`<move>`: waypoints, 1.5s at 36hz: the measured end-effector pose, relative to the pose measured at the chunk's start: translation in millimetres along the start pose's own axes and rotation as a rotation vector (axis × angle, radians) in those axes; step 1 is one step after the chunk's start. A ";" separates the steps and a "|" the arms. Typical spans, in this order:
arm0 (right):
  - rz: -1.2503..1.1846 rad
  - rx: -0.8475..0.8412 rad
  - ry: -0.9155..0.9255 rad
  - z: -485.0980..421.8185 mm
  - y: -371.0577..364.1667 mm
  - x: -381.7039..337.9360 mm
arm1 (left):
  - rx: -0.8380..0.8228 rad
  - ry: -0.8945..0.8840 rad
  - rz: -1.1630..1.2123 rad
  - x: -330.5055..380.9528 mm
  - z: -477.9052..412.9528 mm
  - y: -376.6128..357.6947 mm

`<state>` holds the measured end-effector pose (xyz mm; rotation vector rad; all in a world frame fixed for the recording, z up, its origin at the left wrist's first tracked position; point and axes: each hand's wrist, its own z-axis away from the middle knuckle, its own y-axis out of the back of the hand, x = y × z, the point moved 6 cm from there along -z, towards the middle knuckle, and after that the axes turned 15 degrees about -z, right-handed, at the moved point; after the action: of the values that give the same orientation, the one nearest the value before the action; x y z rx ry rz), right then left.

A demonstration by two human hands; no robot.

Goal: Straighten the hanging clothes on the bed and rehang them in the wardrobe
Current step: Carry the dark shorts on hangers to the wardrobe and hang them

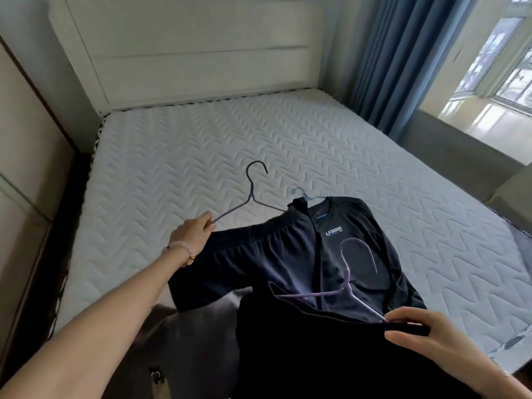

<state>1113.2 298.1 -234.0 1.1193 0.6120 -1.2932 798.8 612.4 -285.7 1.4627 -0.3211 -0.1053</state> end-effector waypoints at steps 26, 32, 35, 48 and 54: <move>0.016 0.010 0.442 49.6 33.0 -159.0 | 0.759 0.261 0.189 -56.6 141.0 358.2; -0.010 -0.125 0.516 60.4 25.4 -165.1 | 0.782 0.398 0.212 -69.8 237.1 354.1; -0.012 -0.176 0.550 66.2 22.5 -165.4 | 0.750 0.489 0.222 -71.5 294.2 333.0; -0.104 -0.652 0.452 142.5 -86.2 -136.5 | 0.627 0.918 0.384 -24.0 607.9 184.9; -0.098 -0.851 0.466 188.8 -150.2 -133.5 | 0.656 1.113 0.533 -1.8 734.7 141.3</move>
<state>898.9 202.0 -89.5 0.6587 1.4153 -0.6965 576.1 -75.2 -92.3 1.7795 0.2111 1.3065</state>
